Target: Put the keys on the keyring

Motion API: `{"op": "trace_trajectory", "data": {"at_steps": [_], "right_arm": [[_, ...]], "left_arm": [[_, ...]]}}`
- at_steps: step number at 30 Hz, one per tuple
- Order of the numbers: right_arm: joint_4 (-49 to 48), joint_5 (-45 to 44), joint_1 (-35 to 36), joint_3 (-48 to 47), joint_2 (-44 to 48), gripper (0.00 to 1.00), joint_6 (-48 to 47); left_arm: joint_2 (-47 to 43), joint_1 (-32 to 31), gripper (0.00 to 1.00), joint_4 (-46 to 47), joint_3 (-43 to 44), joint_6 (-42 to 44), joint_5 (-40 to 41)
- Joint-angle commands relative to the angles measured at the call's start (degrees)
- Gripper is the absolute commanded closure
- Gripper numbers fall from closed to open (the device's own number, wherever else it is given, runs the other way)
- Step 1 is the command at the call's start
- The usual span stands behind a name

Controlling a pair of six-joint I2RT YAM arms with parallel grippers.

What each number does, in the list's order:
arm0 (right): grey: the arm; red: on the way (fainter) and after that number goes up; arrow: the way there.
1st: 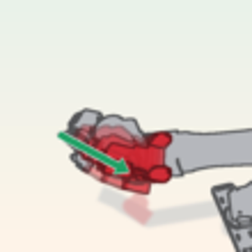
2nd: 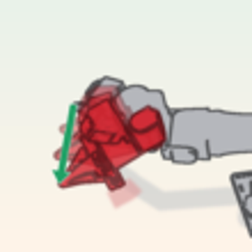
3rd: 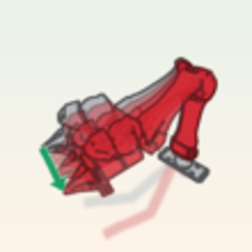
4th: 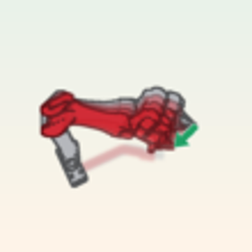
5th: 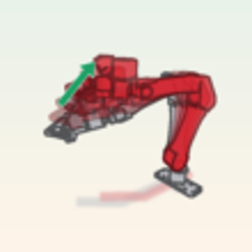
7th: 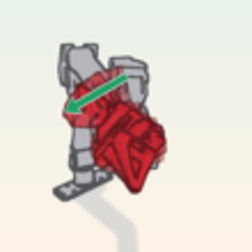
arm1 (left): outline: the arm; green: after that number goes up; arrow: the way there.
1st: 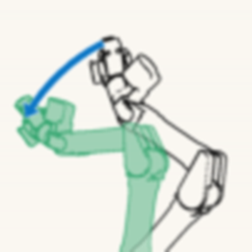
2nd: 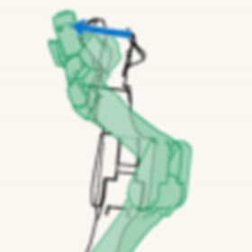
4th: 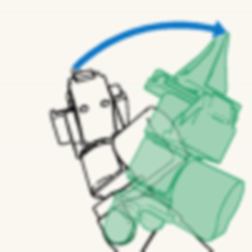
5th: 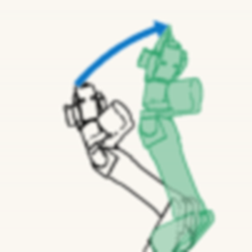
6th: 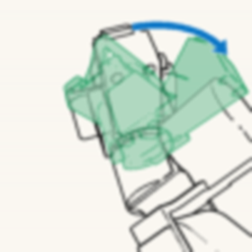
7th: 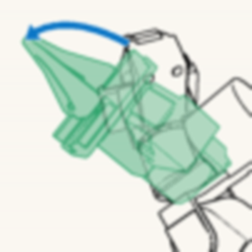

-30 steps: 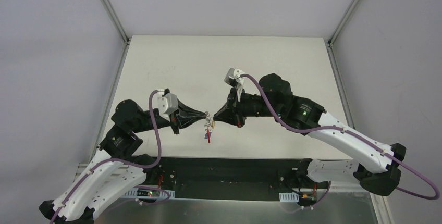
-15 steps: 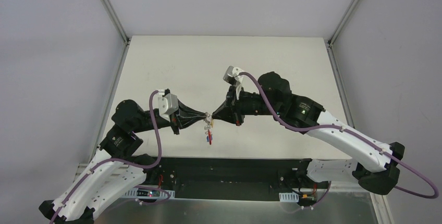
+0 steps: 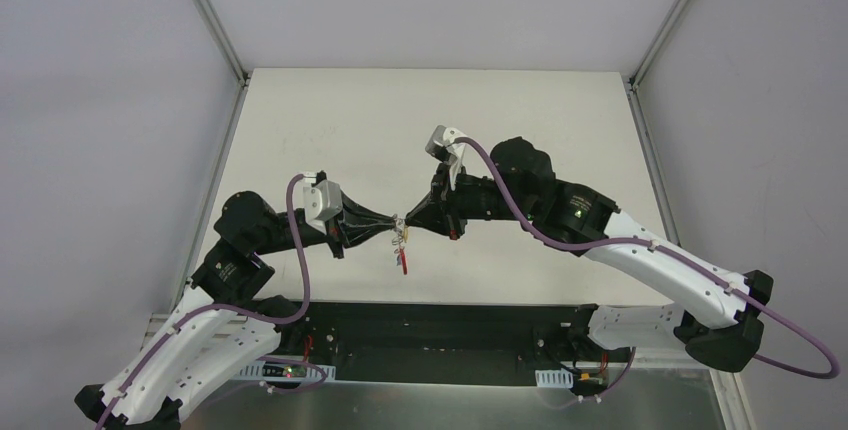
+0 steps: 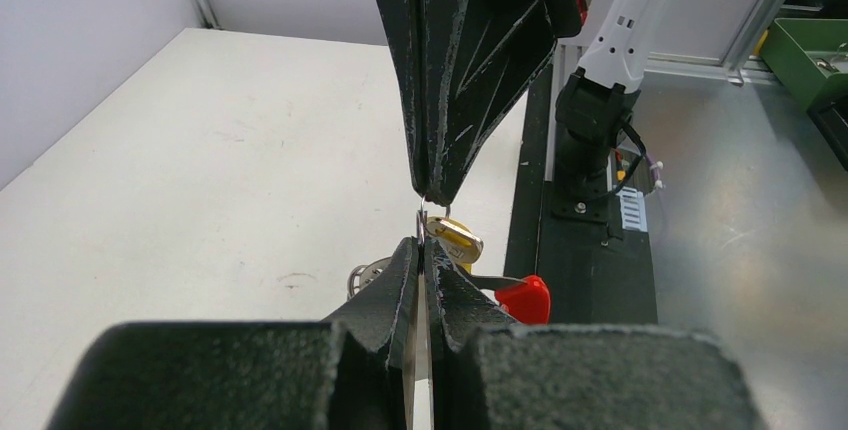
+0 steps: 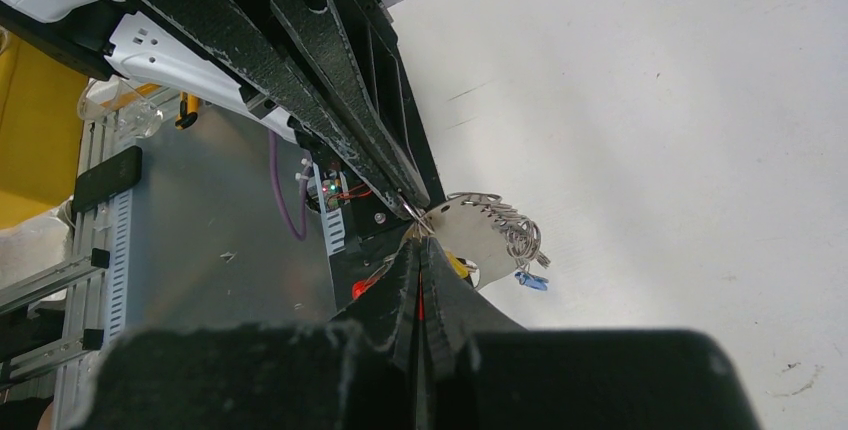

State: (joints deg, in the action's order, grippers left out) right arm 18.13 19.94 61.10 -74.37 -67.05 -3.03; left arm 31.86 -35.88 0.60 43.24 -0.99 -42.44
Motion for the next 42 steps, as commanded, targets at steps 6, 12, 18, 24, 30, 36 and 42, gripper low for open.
{"op": "trace_trajectory", "data": {"at_steps": [6,12,18,24,30,36,42], "right_arm": [[-2.7,-1.74,-0.01,-2.17,0.17,1.0,-0.06],[-1.51,-0.48,-0.01,-2.3,-0.14,1.0,-0.45],[-1.04,0.62,0.01,-1.91,0.08,1.0,-0.48],[-1.32,0.26,-0.01,-0.52,2.16,0.71,-0.98],[-1.45,-0.43,0.0,0.1,3.75,0.54,-2.38],[-1.86,0.63,0.03,0.79,5.28,0.52,-5.23],[-1.58,1.6,0.25,2.24,8.39,0.5,-12.43]], "left_arm": [[-1.26,0.77,1.0,4.21,-0.38,0.03,-2.54],[-1.61,0.75,1.0,4.67,-0.59,-0.09,-2.46],[-2.07,0.73,1.0,4.83,-0.75,-0.14,-2.21],[-2.03,0.73,1.0,5.51,-0.95,-0.51,-2.21],[-2.33,0.81,1.0,6.93,-1.2,-1.56,-2.55],[-2.46,0.8,1.0,10.51,-1.58,-4.14,-3.17],[-2.02,0.72,1.0,16.47,-0.99,-9.03,-4.14]]}}
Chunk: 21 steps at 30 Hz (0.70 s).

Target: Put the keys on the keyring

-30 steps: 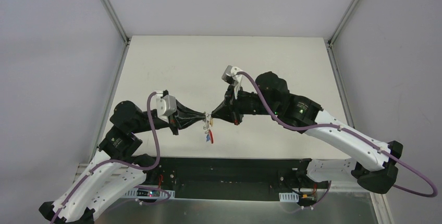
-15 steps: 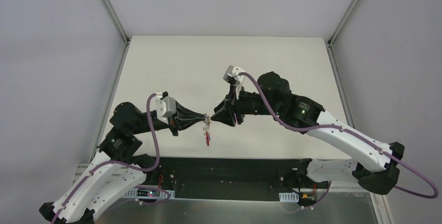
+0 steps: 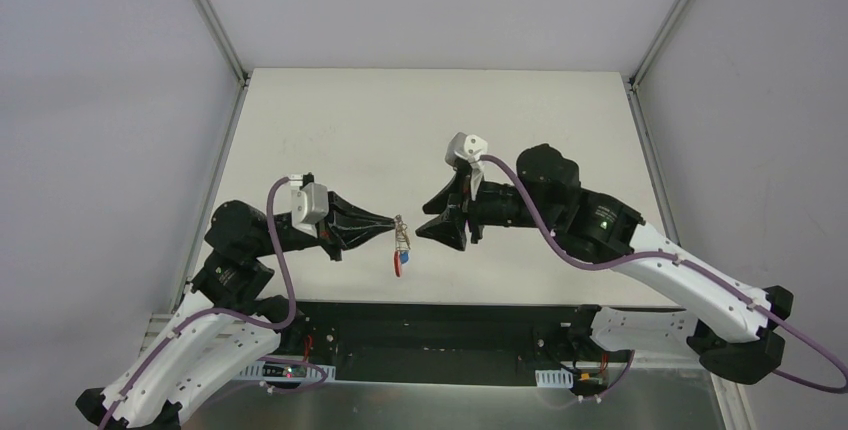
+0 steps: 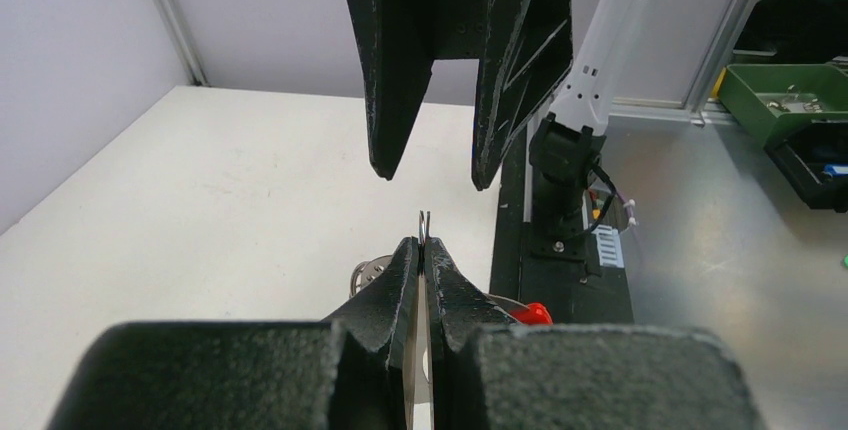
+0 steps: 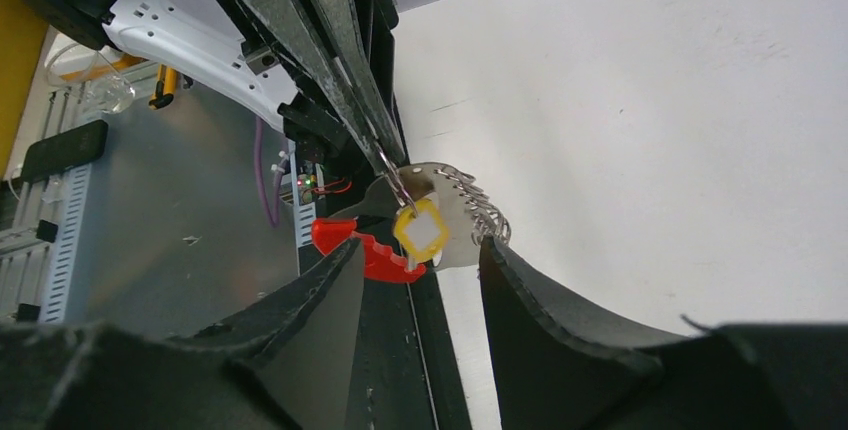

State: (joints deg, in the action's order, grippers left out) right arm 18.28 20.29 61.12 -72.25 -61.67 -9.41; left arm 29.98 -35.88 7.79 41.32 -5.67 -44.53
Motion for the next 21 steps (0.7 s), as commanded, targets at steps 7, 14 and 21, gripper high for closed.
{"op": "trace_trajectory", "data": {"at_steps": [7,14,21], "right_arm": [[-4.46,3.81,0.34,2.2,4.92,0.5,-10.99],[-9.28,7.78,0.91,2.86,5.59,0.5,-14.62],[-9.81,10.19,1.96,-0.87,3.79,0.5,-15.89]], "left_arm": [[0.47,0.73,1.0,19.8,-0.46,-12.25,-2.19],[1.26,0.72,1.0,27.38,-1.48,-18.05,-1.46],[1.88,0.63,1.0,31.39,-2.34,-20.58,-1.07]]}}
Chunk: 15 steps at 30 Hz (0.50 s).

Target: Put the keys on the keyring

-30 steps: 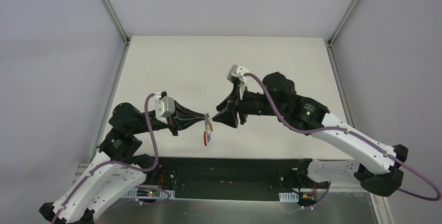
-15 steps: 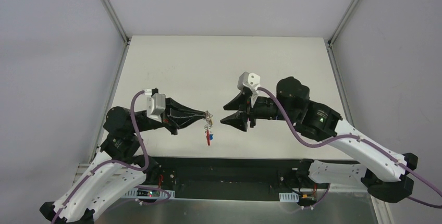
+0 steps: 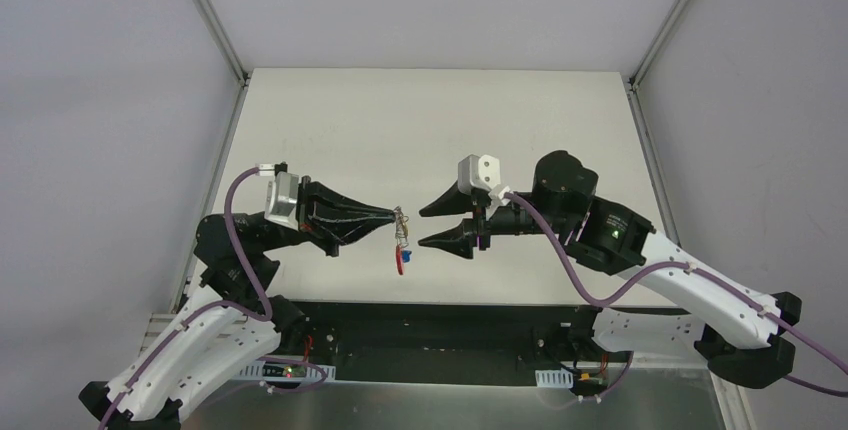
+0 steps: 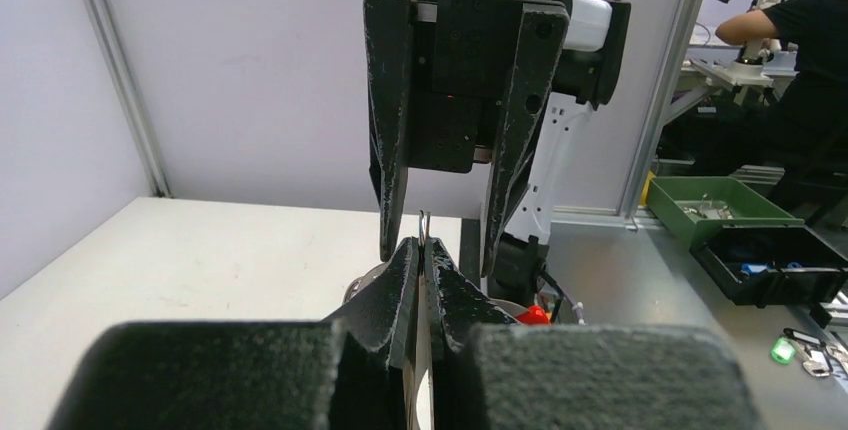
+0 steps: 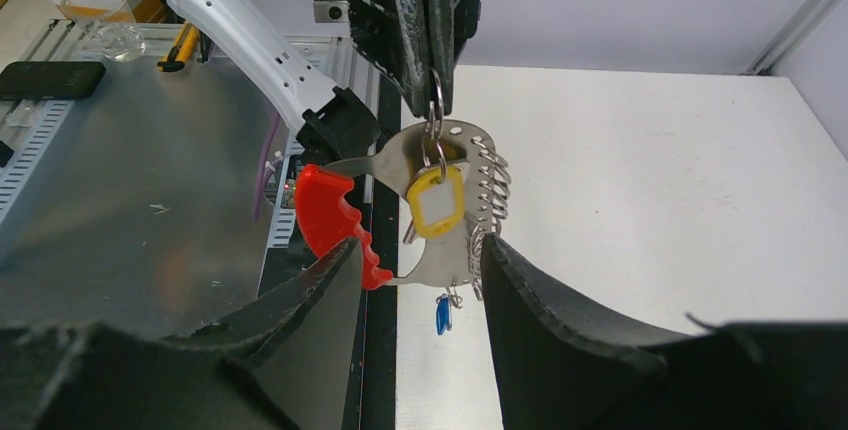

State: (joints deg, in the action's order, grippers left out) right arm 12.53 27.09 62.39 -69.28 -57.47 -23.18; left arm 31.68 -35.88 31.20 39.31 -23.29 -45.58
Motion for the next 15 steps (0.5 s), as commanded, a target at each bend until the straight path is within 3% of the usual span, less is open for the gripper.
{"op": "trace_trajectory", "data": {"at_steps": [1,15], "right_arm": [[-4.2,3.61,0.85,-4.4,-0.67,0.5,-2.13],[-5.42,3.45,2.37,-9.08,-5.19,0.56,-2.58]], "left_arm": [[0.26,0.58,1.0,8.3,-0.4,-3.19,0.05],[1.09,0.55,1.0,12.33,-1.5,-5.05,-0.61]]}}
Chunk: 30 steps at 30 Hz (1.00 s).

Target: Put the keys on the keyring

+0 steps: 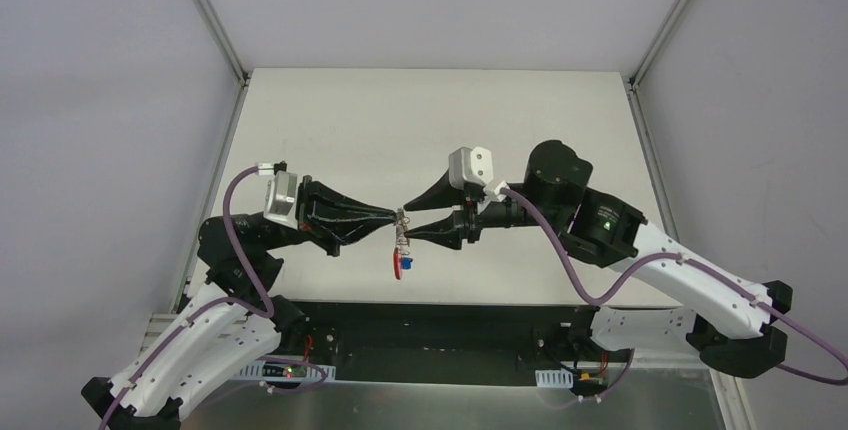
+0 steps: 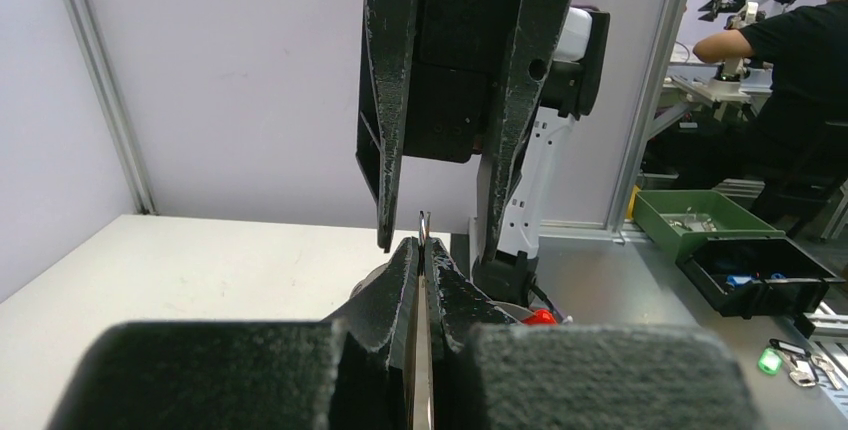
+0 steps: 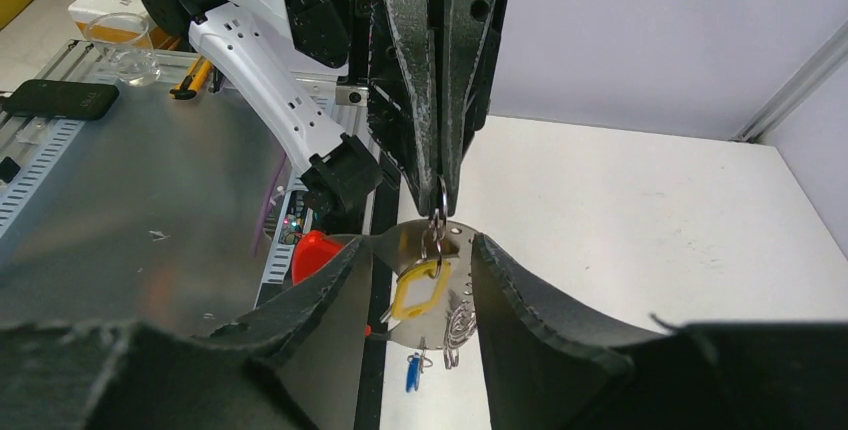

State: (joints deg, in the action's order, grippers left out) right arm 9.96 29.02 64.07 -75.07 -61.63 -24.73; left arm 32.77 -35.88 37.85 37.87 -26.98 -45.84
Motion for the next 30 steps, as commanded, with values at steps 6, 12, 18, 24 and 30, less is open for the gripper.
{"op": "trace_trajectory", "data": {"at_steps": [6,12,18,24,30], "right_arm": [[-2.13,1.46,1.26,-4.44,-2.25,0.72,-0.93],[-1.19,0.85,1.71,-5.16,-2.47,0.98,-1.06],[1.76,0.23,1.88,-6.48,-3.11,1.0,-0.91],[7.44,-1.29,1.9,-9.75,-3.82,1.0,1.67],[17.94,-2.25,1.92,-15.61,-6.11,1.0,4.6]], "left_arm": [[-0.21,0.56,1.0,6.18,-0.37,-1.27,-0.46],[-0.65,0.54,1.0,6.43,-0.78,-1.04,-0.13],[-1.41,0.55,1.0,6.52,-0.8,-1.14,0.02],[-1.06,0.55,0.9,-3.85,3.15,-0.42,-4.1],[0.25,0.63,0.82,-16.4,8.13,1.47,-7.15]]}}
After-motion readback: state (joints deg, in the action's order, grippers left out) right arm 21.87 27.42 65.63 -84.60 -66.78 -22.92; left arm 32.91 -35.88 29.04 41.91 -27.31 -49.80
